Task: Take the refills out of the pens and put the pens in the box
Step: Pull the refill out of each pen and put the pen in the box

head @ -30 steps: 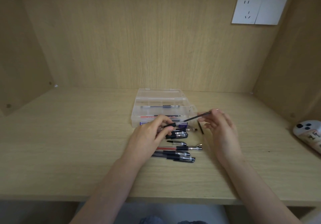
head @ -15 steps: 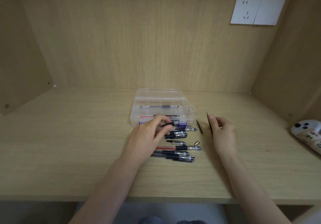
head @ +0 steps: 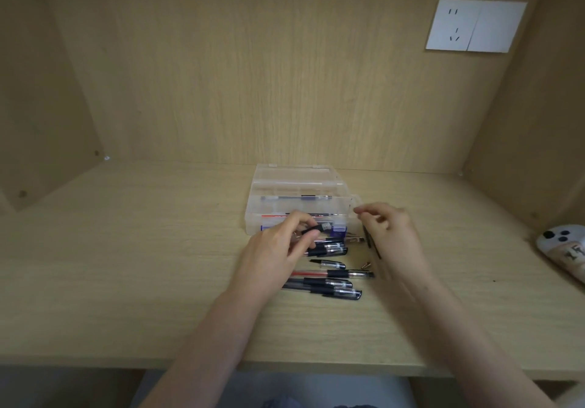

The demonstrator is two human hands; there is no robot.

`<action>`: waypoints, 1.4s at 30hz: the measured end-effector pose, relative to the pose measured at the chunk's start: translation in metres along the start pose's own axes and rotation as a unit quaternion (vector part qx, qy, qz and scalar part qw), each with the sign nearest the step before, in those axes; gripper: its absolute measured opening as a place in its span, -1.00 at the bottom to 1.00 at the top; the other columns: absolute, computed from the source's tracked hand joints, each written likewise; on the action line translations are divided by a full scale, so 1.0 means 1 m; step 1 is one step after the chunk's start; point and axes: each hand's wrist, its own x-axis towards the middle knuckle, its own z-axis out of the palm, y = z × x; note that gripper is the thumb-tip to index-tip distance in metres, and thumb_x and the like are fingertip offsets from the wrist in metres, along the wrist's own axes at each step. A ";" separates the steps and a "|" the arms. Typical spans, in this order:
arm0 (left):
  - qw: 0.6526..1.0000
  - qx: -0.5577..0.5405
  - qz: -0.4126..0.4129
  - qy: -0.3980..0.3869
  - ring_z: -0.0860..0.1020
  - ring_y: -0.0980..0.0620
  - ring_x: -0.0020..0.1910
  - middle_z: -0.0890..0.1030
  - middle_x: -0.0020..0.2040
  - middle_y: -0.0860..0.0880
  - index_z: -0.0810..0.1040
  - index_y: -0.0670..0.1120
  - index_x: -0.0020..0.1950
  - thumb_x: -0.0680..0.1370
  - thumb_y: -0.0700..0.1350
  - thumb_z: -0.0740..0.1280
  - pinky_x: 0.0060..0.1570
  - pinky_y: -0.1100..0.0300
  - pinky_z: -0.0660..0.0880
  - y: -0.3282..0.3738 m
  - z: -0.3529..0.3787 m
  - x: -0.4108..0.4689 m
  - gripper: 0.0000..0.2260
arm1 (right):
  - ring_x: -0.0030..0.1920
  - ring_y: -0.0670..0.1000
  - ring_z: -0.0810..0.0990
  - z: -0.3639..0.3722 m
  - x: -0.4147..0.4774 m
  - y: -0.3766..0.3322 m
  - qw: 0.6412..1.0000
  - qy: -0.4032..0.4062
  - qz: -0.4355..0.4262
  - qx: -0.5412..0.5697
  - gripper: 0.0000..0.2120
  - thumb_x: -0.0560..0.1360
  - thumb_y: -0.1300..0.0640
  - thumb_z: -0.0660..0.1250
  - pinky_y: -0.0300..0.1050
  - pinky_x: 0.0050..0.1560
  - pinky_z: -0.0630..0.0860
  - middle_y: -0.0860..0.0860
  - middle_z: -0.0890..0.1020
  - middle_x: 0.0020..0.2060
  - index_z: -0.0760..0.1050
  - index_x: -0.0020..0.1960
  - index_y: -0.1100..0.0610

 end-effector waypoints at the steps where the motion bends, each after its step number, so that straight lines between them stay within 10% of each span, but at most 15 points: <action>1: 1.000 0.002 -0.003 0.001 0.58 0.32 -0.16 0.62 -0.20 0.25 0.42 0.16 0.06 0.54 0.14 0.19 -0.13 0.13 0.55 0.000 0.000 0.000 -0.86 | 0.14 0.03 0.42 0.003 0.006 -0.007 0.998 -0.051 -0.011 -0.018 -0.83 0.55 0.07 0.24 0.02 0.18 0.38 -0.12 0.61 -0.02 0.60 0.03 -0.05; 14: 1.000 -0.019 -0.012 0.000 0.58 0.30 -0.19 0.62 -0.22 0.24 0.43 0.15 0.06 0.54 0.11 0.20 -0.15 0.11 0.55 -0.001 0.001 0.001 -0.87 | 0.16 0.11 0.23 0.018 0.037 -0.029 0.872 -0.283 -0.104 -0.386 -0.49 0.59 -0.20 -0.05 -0.02 0.10 0.12 0.07 0.49 -0.04 0.53 0.03 0.13; 26: 1.000 -0.012 -0.012 -0.006 0.57 0.31 -0.21 0.62 -0.23 0.24 0.42 0.15 0.06 0.55 0.10 0.20 -0.18 0.13 0.55 -0.003 0.001 0.001 -0.87 | 0.17 0.12 0.23 0.022 0.042 -0.018 0.904 -0.303 -0.036 -0.299 -0.73 0.53 -0.21 0.16 -0.01 0.16 0.20 0.05 0.38 -0.06 0.41 0.02 -0.03; 35: 1.000 -0.024 -0.008 -0.003 0.58 0.30 -0.23 0.63 -0.23 0.20 0.44 0.12 0.06 0.55 0.08 0.22 -0.20 0.10 0.56 -0.003 0.002 0.001 -0.87 | 0.09 0.08 0.14 0.017 0.044 -0.046 0.844 -0.387 0.001 -0.371 -0.55 0.50 -0.30 0.12 -0.01 0.13 0.19 0.09 0.33 0.00 0.37 0.06 0.08; 42: 1.000 -0.020 -0.008 -0.002 0.56 0.31 -0.26 0.63 -0.23 0.22 0.44 0.12 0.05 0.55 0.08 0.22 -0.20 0.14 0.54 -0.003 0.002 0.001 -0.88 | 0.15 0.11 0.30 0.017 0.046 -0.032 0.896 -0.340 -0.010 -0.284 -0.69 0.47 -0.24 0.23 -0.04 0.10 0.18 0.07 0.44 0.00 0.44 -0.03 -0.01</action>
